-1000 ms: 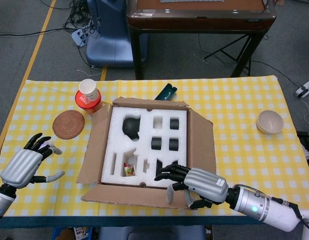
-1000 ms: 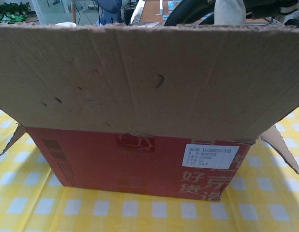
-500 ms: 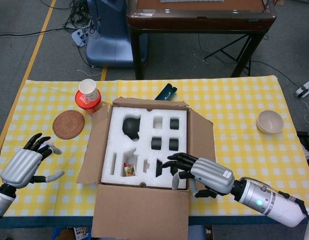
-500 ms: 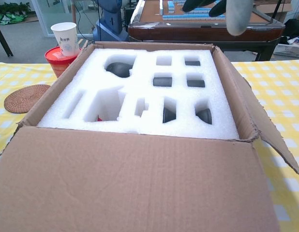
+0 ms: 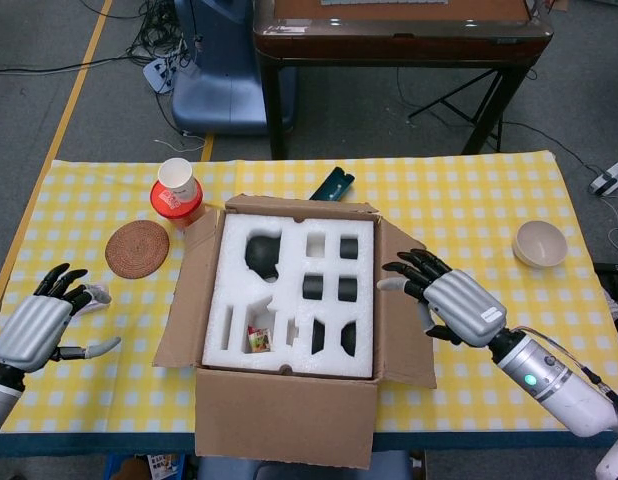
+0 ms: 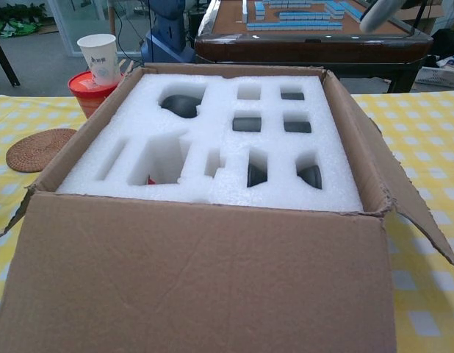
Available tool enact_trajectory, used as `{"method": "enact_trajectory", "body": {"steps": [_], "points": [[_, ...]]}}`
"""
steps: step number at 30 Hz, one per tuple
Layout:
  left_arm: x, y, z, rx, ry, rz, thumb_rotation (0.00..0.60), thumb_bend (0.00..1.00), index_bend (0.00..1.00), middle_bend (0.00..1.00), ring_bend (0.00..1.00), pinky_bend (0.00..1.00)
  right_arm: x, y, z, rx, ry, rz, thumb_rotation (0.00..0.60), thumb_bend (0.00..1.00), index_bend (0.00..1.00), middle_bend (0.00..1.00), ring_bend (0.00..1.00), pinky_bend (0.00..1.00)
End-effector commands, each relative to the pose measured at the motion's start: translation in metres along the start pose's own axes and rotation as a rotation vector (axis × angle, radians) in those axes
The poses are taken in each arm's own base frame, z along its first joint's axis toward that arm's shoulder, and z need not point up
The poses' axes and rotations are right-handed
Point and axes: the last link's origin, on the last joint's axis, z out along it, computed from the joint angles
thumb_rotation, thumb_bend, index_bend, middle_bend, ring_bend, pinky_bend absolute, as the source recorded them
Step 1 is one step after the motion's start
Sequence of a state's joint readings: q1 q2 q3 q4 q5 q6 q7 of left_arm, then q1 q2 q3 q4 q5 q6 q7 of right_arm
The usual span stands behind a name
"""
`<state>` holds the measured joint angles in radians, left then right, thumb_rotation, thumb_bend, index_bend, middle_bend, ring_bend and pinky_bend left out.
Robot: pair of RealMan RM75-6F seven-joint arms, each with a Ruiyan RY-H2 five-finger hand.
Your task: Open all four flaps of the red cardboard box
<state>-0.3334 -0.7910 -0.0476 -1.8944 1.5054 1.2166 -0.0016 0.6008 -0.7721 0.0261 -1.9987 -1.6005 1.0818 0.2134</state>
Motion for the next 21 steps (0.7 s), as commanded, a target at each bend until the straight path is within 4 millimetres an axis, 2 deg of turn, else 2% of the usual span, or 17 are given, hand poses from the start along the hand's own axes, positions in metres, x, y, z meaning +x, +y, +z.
{"method": "enact_trajectory", "body": {"steps": [1,2,4,5,6,14,21], "points": [[-0.002,-0.005,0.0,0.029,0.01,-0.004,0.274,0.1,0.42,0.34,0.12,0.0,-0.014,0.027,-0.017,-0.14,0.079,-0.046,0.6,0.67,0.16,0.13,0.0,0.0],[-0.002,-0.007,-0.001,0.038,0.013,-0.005,0.342,0.1,0.41,0.34,0.12,0.0,-0.016,0.031,-0.021,-0.156,0.089,-0.059,0.6,0.65,0.15,0.13,0.0,0.0],[-0.002,-0.01,-0.002,0.056,0.027,0.011,0.516,0.1,0.4,0.34,0.12,0.0,-0.021,0.038,-0.03,-0.19,0.114,-0.085,0.6,0.61,0.13,0.12,0.0,0.0],[-0.002,-0.011,-0.003,0.064,0.034,0.014,0.578,0.1,0.4,0.34,0.12,0.0,-0.023,0.041,-0.034,-0.205,0.123,-0.093,0.6,0.59,0.13,0.12,0.0,0.0],[-0.002,-0.012,-0.004,0.072,0.04,0.009,0.6,0.1,0.39,0.34,0.12,0.0,-0.025,0.044,-0.038,-0.218,0.132,-0.101,0.6,0.58,0.12,0.11,0.0,0.0],[-0.005,-0.024,-0.014,0.154,0.087,-0.009,0.6,0.1,0.31,0.28,0.12,0.0,-0.038,0.063,-0.074,-0.332,0.18,-0.136,0.6,0.56,0.08,0.08,0.0,0.0],[-0.012,-0.033,-0.03,0.226,0.113,-0.042,0.6,0.1,0.28,0.26,0.11,0.0,-0.047,0.069,-0.101,-0.398,0.199,-0.126,0.6,0.56,0.02,0.06,0.0,0.0]]}}
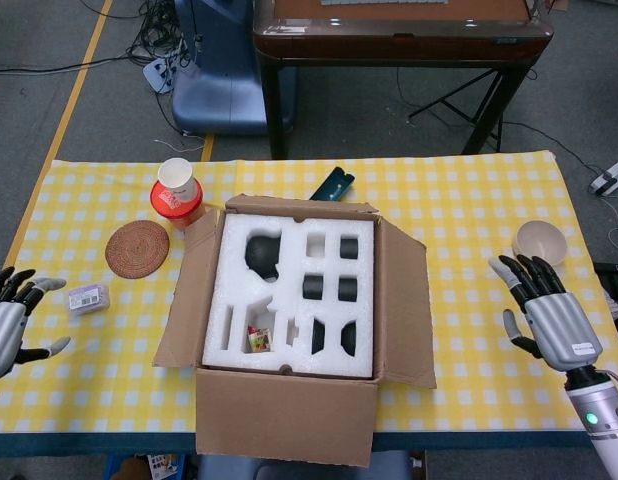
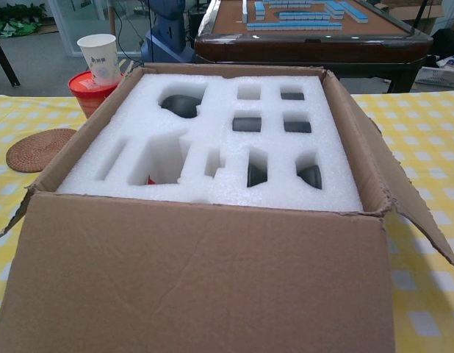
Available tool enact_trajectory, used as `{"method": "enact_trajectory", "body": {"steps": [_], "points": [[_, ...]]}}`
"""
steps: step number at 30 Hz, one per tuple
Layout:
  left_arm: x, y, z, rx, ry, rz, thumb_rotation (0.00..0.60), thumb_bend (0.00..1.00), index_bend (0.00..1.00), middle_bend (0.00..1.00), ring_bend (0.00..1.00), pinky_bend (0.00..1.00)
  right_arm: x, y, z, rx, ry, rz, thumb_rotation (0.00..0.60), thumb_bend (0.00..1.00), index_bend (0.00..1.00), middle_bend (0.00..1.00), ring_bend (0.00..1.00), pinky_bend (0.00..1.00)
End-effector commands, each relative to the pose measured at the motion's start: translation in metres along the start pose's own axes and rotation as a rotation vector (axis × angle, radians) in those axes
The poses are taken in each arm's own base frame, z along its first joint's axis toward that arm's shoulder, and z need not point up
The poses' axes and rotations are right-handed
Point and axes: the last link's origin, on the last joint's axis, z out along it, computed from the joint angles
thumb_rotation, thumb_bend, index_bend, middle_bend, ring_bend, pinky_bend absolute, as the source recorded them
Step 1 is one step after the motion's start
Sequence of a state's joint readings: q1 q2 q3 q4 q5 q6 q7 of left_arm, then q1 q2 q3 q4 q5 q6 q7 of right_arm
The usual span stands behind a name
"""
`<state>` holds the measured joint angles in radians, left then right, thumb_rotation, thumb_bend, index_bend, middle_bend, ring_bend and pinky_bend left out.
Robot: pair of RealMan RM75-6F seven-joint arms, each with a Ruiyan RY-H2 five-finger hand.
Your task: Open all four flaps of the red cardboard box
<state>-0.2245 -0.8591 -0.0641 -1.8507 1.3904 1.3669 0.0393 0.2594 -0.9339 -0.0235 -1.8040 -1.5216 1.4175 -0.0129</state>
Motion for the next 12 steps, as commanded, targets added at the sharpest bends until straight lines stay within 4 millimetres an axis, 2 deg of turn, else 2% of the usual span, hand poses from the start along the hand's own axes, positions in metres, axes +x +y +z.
{"method": "enact_trajectory", "body": {"steps": [1,8,12], "points": [[-0.004,-0.006,-0.008,0.037,-0.002,-0.009,0.6,0.1,0.28,0.26,0.11,0.0,-0.003,0.006,-0.01,-0.021,0.007,-0.003,0.6,0.56,0.02,0.06,0.0,0.0],[-0.015,-0.018,-0.032,0.134,0.005,-0.035,0.6,0.1,0.3,0.26,0.11,0.0,-0.011,0.014,-0.028,-0.065,0.013,0.013,0.6,0.56,0.02,0.06,0.0,0.0],[-0.02,-0.02,-0.043,0.159,0.019,-0.043,0.6,0.1,0.3,0.26,0.11,0.0,-0.014,0.018,-0.032,-0.076,0.01,0.018,0.6,0.56,0.02,0.06,0.0,0.0]]}}
